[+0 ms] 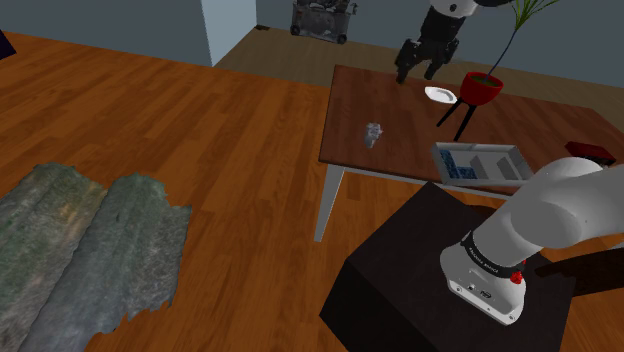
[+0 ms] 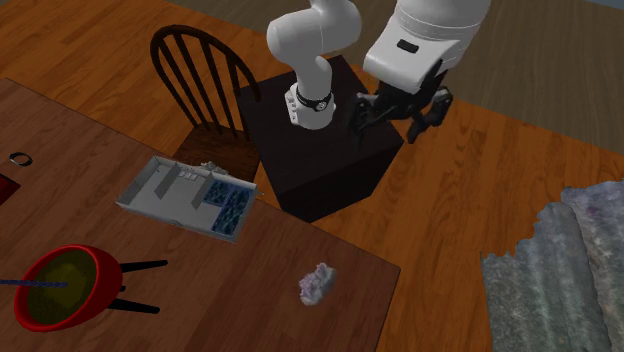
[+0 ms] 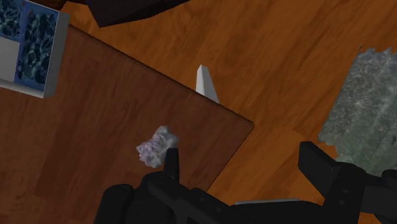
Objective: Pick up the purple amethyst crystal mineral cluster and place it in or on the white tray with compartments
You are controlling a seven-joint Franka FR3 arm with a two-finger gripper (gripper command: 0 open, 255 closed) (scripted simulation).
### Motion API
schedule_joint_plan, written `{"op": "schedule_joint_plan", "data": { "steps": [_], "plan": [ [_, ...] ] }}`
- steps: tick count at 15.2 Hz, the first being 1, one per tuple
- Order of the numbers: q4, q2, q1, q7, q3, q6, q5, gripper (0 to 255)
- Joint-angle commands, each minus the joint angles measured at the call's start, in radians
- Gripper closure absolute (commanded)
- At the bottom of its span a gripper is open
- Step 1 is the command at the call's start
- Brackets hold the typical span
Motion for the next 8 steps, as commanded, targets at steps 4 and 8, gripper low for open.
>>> {"op": "schedule_joint_plan", "data": {
  "steps": [4, 8],
  "plan": [
    [-0.010, 0.149, -0.044, 0.090, -0.015, 0.138, 0.004, 0],
    [0.001, 0.277, -0.074, 0.157, -0.030, 0.238, 0.010, 0]
  ]
}}
